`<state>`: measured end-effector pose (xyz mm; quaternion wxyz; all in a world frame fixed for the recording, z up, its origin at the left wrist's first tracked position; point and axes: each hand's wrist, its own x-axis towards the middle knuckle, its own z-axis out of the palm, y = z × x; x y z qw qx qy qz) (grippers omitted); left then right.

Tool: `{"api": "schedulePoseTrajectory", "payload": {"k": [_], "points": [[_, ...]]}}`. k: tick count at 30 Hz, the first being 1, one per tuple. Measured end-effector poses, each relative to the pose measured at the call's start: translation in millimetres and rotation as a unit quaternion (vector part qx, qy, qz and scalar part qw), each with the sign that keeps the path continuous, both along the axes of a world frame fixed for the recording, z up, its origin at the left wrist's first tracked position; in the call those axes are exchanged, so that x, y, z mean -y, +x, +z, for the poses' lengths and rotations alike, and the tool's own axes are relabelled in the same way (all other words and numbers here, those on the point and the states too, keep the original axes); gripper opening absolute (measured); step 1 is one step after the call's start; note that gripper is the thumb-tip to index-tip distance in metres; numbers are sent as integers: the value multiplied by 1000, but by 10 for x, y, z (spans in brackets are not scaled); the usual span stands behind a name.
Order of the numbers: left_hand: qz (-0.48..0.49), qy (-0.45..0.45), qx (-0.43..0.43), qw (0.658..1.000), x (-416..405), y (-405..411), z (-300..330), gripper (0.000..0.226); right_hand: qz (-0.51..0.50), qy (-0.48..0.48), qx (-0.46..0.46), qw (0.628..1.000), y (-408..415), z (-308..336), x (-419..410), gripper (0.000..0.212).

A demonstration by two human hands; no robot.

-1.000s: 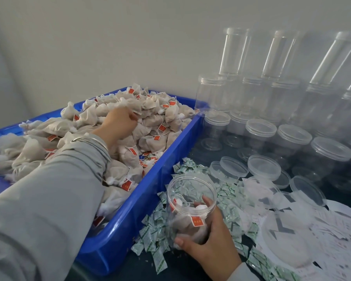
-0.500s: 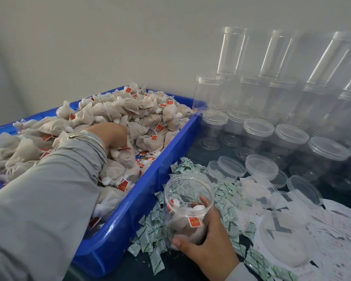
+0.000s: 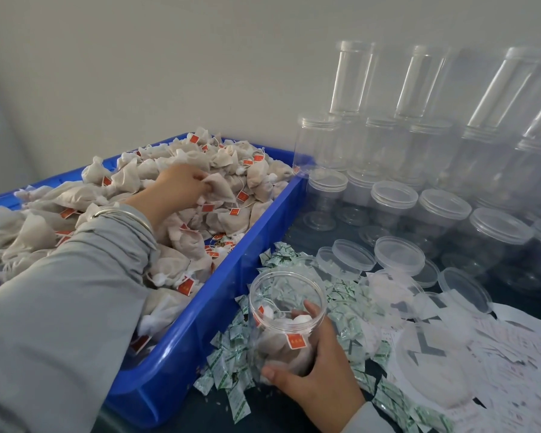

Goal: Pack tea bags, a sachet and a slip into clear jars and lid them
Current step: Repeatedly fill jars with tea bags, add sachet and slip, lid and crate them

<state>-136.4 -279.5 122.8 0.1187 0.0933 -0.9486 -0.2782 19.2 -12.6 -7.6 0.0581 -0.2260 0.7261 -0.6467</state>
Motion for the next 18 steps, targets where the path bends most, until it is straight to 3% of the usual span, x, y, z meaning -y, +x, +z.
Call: {"api": "schedulePoseTrajectory", "payload": {"k": [2, 7, 11, 14, 18], "points": [[-46, 124, -29, 991, -94, 51, 26, 12, 1, -1, 5, 1000, 2, 0, -1, 82], [-196, 233, 22, 952, -405, 263, 120, 8, 6, -1, 22, 1000, -13, -8, 1, 81], [-306, 389, 100, 863, -567, 417, 195, 8, -7, 8, 15, 1000, -17, -11, 10, 85], [-374, 419, 135, 816, -610, 460, 215, 15, -2, 1, 16, 1000, -23, -15, 9, 83], [-420, 414, 161, 792, -622, 482, 212, 19, 10, -14, 28, 999, -27, -37, 5, 83]]}}
